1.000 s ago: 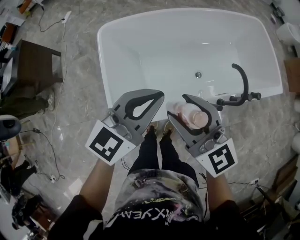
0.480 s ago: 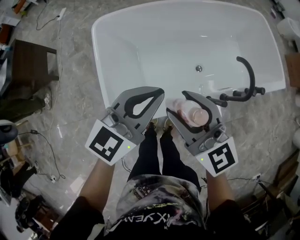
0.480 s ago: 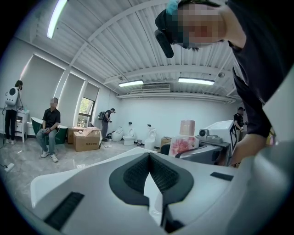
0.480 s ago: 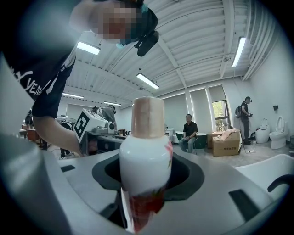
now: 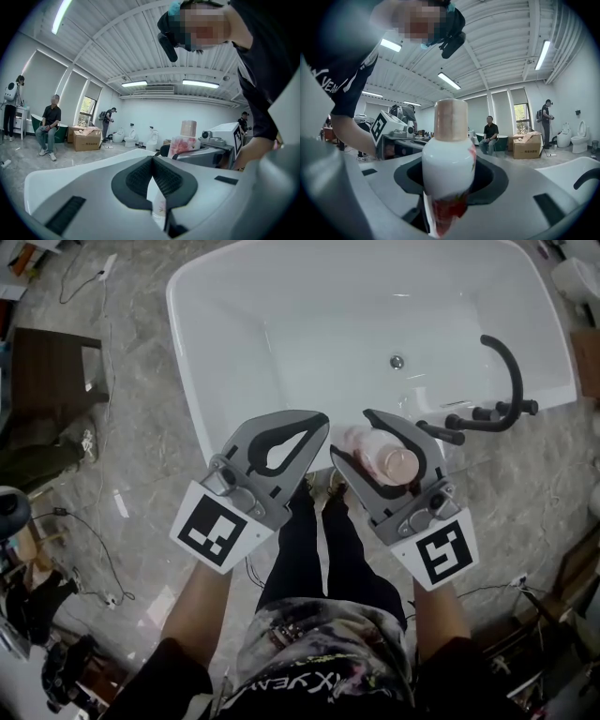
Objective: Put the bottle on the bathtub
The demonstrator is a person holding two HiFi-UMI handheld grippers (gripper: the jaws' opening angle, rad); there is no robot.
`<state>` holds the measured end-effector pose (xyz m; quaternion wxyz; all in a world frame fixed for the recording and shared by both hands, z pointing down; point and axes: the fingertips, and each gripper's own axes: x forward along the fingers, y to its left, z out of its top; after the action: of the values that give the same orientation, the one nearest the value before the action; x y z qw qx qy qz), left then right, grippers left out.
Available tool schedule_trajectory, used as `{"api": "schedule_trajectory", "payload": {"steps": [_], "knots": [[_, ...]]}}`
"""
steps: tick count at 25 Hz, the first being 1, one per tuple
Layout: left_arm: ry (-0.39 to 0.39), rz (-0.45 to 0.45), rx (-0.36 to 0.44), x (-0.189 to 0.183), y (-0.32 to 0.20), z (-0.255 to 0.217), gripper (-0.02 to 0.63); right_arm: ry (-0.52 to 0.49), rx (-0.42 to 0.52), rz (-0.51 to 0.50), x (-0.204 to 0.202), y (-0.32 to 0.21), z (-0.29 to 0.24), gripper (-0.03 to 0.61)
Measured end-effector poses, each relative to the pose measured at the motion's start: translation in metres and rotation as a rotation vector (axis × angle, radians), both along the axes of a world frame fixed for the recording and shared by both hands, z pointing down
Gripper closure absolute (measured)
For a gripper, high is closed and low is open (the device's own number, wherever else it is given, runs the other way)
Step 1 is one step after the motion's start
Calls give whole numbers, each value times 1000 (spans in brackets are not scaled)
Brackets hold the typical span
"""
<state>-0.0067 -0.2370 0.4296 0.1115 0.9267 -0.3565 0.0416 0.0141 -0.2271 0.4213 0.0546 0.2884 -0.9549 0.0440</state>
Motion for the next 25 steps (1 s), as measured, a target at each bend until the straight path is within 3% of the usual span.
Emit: {"api": "schedule_trajectory", "payload": {"steps": [25], "knots": [[4, 19, -74, -3, -6, 122, 603, 67, -65, 27, -5, 1, 124, 370]]}}
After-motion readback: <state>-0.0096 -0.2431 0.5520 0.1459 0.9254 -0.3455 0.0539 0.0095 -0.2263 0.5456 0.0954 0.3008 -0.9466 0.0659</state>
